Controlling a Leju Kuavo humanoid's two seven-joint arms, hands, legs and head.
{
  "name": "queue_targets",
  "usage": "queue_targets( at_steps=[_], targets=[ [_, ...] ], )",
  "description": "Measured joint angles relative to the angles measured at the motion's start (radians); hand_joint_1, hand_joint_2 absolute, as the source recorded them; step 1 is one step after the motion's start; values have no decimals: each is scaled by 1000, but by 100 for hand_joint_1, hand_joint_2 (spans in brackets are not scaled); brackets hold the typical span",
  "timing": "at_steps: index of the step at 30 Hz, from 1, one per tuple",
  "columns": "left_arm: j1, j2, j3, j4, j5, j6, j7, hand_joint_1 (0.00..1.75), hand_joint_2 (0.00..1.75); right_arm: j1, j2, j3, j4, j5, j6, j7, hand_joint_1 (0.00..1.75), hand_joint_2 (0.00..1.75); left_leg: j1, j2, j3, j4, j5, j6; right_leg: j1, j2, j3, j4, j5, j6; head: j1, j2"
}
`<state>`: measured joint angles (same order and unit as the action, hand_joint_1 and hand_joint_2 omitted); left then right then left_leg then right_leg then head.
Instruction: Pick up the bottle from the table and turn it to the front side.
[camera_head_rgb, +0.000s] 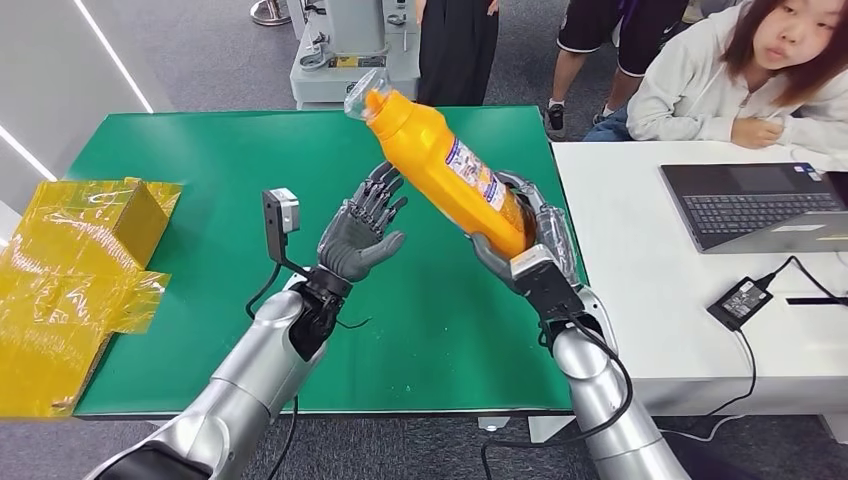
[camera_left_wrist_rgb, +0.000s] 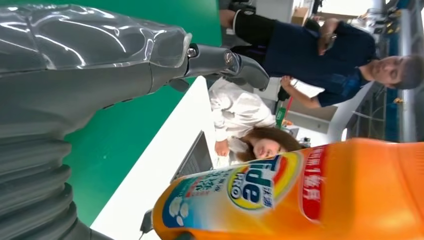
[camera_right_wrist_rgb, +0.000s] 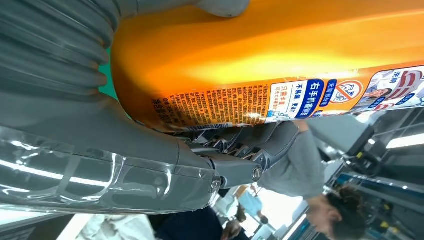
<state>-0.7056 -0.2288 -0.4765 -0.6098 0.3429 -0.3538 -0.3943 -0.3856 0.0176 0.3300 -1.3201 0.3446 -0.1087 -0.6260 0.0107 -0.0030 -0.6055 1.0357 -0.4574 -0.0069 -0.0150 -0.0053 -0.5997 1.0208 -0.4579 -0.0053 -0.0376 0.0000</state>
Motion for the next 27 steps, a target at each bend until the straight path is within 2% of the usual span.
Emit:
queue_targets(
  at_steps=[13, 24, 25, 27],
  targets=[
    [-97, -16, 0, 51, 26, -21, 2, 0, 175, -28, 28, 83, 94, 7, 12, 4, 175, 175, 0, 0, 0, 0, 0, 0, 0, -1, 0, 0, 0, 0, 0, 0],
    [-103, -21, 2, 51, 61, -57, 23, 0, 175, -15, 28, 86, 128, 19, -10, 3, 175, 175, 0, 0, 0, 0, 0, 0, 0, 0, 0, 0, 0, 0, 0, 0],
    [-103, -23, 2, 51, 63, -64, 29, 38, 175, -12, 28, 86, 128, 23, -13, 5, 175, 175, 0, 0, 0, 0, 0, 0, 0, 0, 0, 0, 0, 0, 0, 0],
    [-102, -28, 2, 51, 66, -76, 39, 125, 175, -5, 28, 84, 128, 31, -19, 10, 175, 175, 0, 0, 0, 0, 0, 0, 0, 0, 0, 0, 0, 0, 0, 0]
  ],
)
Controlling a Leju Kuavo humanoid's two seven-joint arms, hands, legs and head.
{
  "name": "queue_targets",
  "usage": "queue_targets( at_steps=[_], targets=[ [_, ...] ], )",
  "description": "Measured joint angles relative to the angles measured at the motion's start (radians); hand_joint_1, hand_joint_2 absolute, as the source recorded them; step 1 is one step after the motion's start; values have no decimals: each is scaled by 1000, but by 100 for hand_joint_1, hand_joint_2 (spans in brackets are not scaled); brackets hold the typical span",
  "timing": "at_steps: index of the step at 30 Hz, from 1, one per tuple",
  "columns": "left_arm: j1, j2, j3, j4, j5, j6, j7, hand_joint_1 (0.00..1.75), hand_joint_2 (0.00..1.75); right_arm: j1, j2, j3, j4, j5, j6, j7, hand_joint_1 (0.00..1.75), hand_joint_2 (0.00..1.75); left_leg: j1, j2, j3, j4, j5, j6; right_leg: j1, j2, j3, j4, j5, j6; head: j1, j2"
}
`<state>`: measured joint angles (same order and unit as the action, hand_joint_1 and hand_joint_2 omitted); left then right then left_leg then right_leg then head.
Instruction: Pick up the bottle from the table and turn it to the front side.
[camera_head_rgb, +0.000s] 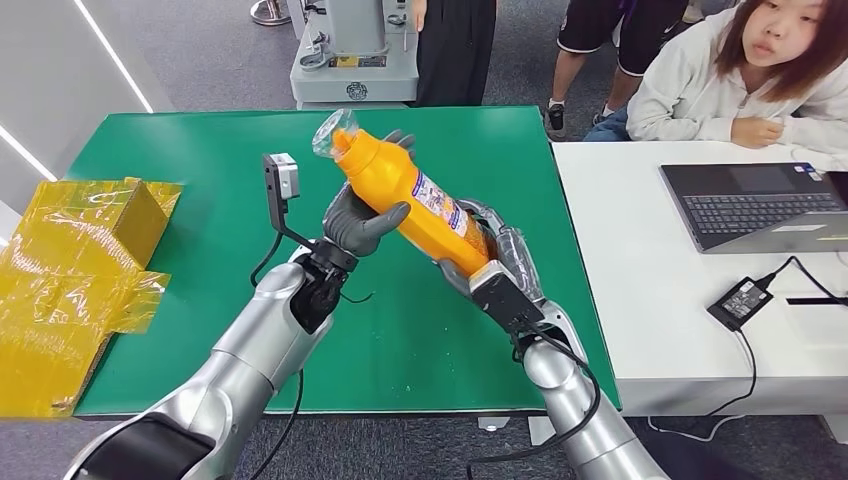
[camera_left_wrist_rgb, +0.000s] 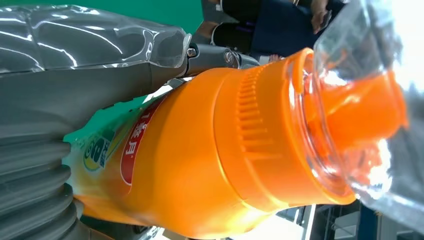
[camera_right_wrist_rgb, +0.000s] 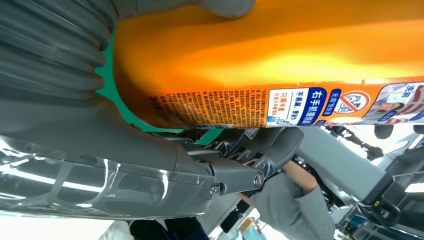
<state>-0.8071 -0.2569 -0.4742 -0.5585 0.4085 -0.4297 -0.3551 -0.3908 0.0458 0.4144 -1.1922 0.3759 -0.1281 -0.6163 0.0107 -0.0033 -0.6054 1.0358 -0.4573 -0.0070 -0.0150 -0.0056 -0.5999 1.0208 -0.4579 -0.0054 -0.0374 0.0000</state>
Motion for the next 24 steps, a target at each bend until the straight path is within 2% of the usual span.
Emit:
queue_targets(
  at_steps=[1, 2, 17, 18, 21, 22, 24],
  targets=[
    [1, -3, 0, 0, -1, -6, 4, 169, 175, 4, 0, -1, -1, 3, -2, 1, 175, 175, 0, 0, 0, 0, 0, 0, 0, 0, 0, 0, 0, 0, 0, 0],
    [2, -5, 0, 0, -2, -12, 6, 175, 175, 8, 0, -3, -2, 6, -4, 2, 175, 175, 0, 0, 0, 0, 0, 0, 0, 0, 0, 0, 0, 0, 0, 0],
    [27, -21, -17, 0, -8, -20, 8, 175, 175, 54, -2, -25, -28, 22, -11, 0, 175, 175, 0, 0, 0, 0, 0, 0, 0, 0, 0, 0, 0, 0, 0, 0],
    [27, -21, -18, 0, -9, -17, 7, 175, 175, 54, -2, -25, -28, 22, -11, 1, 158, 175, 0, 0, 0, 0, 0, 0, 0, 0, 0, 0, 0, 0, 0, 0],
    [26, -21, -25, 0, -22, 13, -5, 175, 175, 56, -4, -25, -33, 22, -12, 2, 27, 175, 0, 0, 0, 0, 0, 0, 0, 0, 0, 0, 0, 0, 0, 0],
    [24, -20, -30, 0, -40, 34, -16, 175, 175, 59, -6, -25, -39, 20, -13, 3, 1, 175, 0, 0, 0, 0, 0, 0, 0, 0, 0, 0, 0, 0, 0, 0],
    [20, -17, -43, -2, -101, 99, -51, 175, 175, 72, -14, -26, -61, 15, -14, 4, 0, 175, 0, 0, 0, 0, 0, 0, 0, 0, 0, 0, 0, 0, 0, 0]
  ],
)
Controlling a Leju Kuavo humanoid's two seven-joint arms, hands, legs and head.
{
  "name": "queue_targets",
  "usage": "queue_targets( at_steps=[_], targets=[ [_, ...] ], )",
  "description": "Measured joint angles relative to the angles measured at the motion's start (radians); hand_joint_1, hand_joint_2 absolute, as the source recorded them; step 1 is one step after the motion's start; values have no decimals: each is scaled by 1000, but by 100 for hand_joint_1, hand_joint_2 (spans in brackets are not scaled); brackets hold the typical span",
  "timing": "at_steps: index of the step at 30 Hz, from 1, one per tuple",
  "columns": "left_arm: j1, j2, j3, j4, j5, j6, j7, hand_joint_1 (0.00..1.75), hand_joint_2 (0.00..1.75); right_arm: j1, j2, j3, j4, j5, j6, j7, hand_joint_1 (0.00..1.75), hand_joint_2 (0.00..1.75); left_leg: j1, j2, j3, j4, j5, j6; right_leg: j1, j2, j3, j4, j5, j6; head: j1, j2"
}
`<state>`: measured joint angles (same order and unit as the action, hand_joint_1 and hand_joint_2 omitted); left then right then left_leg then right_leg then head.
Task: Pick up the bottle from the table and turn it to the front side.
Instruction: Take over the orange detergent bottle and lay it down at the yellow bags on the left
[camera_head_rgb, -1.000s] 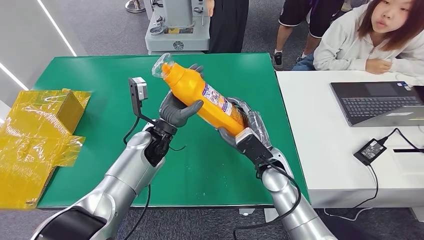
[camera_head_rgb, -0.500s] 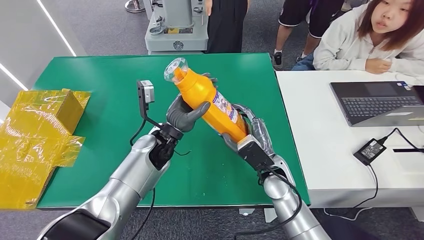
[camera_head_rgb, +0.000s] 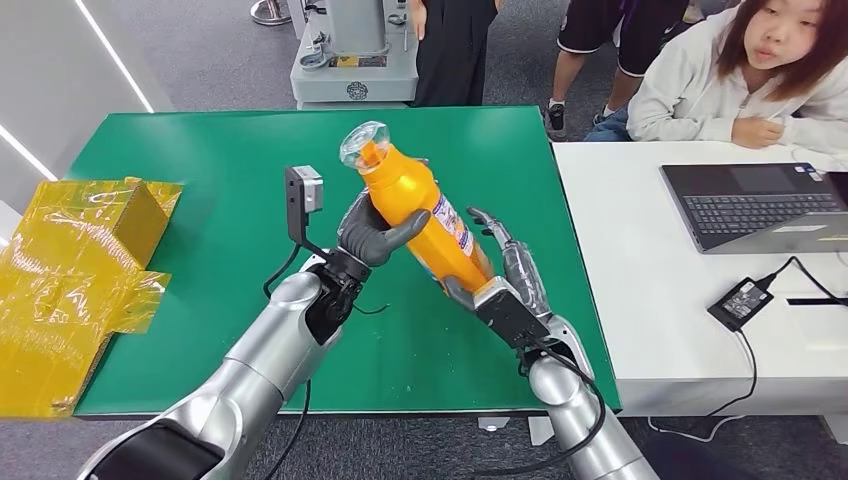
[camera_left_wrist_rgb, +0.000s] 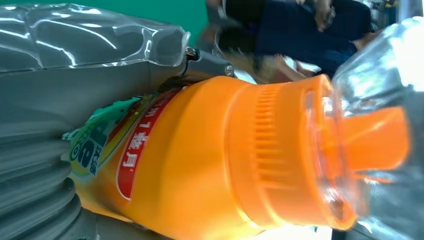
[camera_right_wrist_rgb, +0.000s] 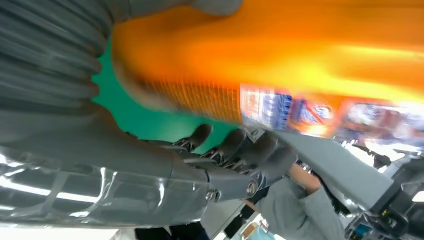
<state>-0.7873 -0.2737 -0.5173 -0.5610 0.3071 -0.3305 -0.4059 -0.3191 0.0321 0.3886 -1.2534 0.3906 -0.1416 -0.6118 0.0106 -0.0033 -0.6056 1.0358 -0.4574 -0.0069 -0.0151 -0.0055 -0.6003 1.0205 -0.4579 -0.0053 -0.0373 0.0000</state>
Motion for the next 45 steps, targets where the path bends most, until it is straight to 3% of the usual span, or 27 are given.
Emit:
queue_targets(
  at_steps=[7, 13, 16, 21, 26, 31, 45],
  targets=[
    [-42, 53, -23, -33, -315, 254, -105, 175, 175, 78, -33, -7, -107, -9, 13, -8, 0, 175, 0, 0, 0, 0, 0, 0, 0, 1, 0, 0, 0, 0, 0, 0],
    [-81, 112, -42, -79, -660, 485, -122, 175, 175, 137, -44, -16, -184, -4, 29, -18, 0, 175, 0, 0, 0, 0, 0, 0, 0, 1, 0, 1, 0, 0, 0, 0],
    [-95, 135, -75, -93, -864, 594, -82, 175, 175, 161, -51, -23, -216, 1, 35, -20, 0, 175, 0, 0, 0, 0, 0, 0, 0, 1, 0, 1, 0, 0, 0, 0],
    [-132, 171, -176, -91, -1329, 774, 96, 175, 175, 202, -66, -34, -258, 12, 36, -23, 0, 175, 0, 0, 0, 0, 0, 0, 0, 0, 0, 0, 0, 0, 0, 0],
    [-163, 200, -265, -63, -1619, 776, 218, 175, 175, 225, -85, -47, -274, 8, 18, -35, 0, 175, 0, 1, 0, 0, 0, 0, 0, 1, 0, 0, 0, 0, 0, 0],
    [-186, 248, -322, -14, -1758, 725, 273, 175, 175, 247, -112, -58, -291, 2, 1, -44, 0, 175, 0, 2, 1, 0, 0, 0, 0, 2, 0, 1, 0, 0, 0, 0],
    [-194, 487, -325, -15, -1772, 657, 268, 175, 175, 336, -149, -99, -362, -8, -50, -47, 0, 175, 0, 5, 0, -1, 0, 0, 0, 6, -3, 2, 0, -1, 0, 0]
  ],
)
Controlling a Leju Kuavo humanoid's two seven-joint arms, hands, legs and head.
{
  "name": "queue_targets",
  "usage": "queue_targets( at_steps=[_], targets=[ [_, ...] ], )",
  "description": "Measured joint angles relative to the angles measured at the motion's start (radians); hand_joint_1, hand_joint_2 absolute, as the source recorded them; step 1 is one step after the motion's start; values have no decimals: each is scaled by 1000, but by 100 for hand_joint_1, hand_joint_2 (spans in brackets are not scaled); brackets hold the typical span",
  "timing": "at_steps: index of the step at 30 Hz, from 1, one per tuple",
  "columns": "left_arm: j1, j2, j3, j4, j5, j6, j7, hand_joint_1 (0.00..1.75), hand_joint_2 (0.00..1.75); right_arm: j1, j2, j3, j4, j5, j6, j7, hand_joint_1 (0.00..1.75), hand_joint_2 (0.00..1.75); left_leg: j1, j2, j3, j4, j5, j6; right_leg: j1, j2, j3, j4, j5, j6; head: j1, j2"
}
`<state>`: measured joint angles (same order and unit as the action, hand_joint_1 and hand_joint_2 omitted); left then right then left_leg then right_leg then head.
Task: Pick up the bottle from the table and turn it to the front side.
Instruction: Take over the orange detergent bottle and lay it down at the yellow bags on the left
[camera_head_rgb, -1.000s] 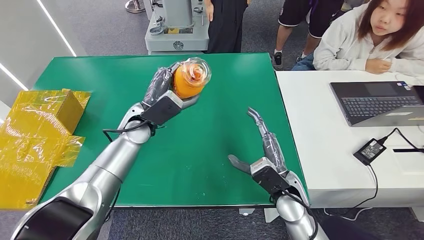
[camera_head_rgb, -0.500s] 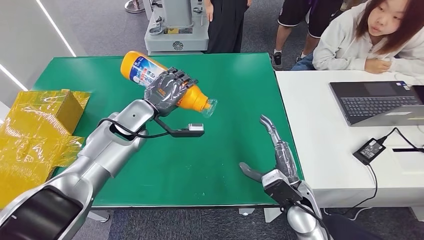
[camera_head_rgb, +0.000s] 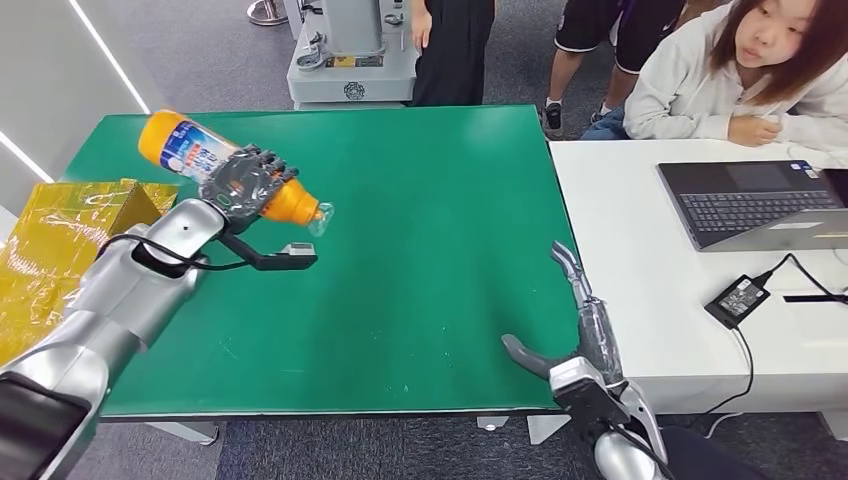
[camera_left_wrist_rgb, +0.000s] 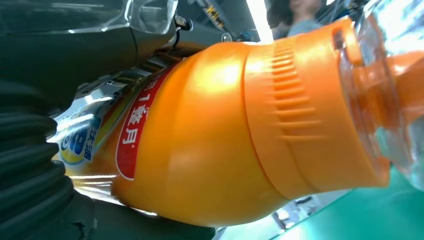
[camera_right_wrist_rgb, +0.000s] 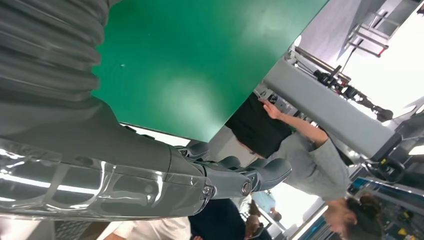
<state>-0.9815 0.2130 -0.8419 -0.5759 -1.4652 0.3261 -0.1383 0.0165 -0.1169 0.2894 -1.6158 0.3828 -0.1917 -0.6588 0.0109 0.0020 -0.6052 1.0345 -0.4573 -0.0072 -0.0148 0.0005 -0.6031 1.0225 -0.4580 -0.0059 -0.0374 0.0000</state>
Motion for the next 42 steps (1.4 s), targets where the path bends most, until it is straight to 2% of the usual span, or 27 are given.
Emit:
queue_targets(
  at_steps=[5, 12, 22, 28, 34, 42],
  targets=[
    [2, 82, 33, -58, 53, -27, -4, 175, 175, 37, -4, -18, -25, 1, -15, -8, 0, 175, 0, 0, -1, 0, 0, 0, 0, 0, 0, 0, 0, 0, 0, 0],
    [12, 207, 186, -118, 178, -40, -58, 175, 175, 74, 0, -33, -47, 14, -16, -13, 0, 175, 0, 4, -1, 0, 0, -1, 0, 3, -1, 0, 1, -2, 0, 0],
    [79, 300, 388, -115, 329, -2, -114, 175, 175, 107, 43, -69, -96, 52, 25, 6, 0, 175, 0, 4, -1, -1, 0, -1, 0, 3, -2, 0, 1, -2, 0, 0],
    [130, 368, 486, -50, 353, 57, -139, 175, 175, 121, 68, -94, -113, 55, 52, -2, 0, 175, 0, 5, -1, -1, 0, -2, 1, 4, -2, 0, 0, -2, 0, 0],
    [202, 402, 526, 37, 269, 88, -104, 175, 175, 123, 76, -102, -114, 52, 63, -11, 0, 175, 1, 4, -1, -1, 0, -2, 1, 3, -2, 0, 0, -2, 0, 0],
    [260, 379, 519, 132, 142, 86, -52, 175, 175, 124, 77, -102, -122, 47, 65, -12, 0, 175, 0, 4, -1, -1, 0, -2, 1, 3, -2, -1, 0, -2, 0, 0]
  ],
)
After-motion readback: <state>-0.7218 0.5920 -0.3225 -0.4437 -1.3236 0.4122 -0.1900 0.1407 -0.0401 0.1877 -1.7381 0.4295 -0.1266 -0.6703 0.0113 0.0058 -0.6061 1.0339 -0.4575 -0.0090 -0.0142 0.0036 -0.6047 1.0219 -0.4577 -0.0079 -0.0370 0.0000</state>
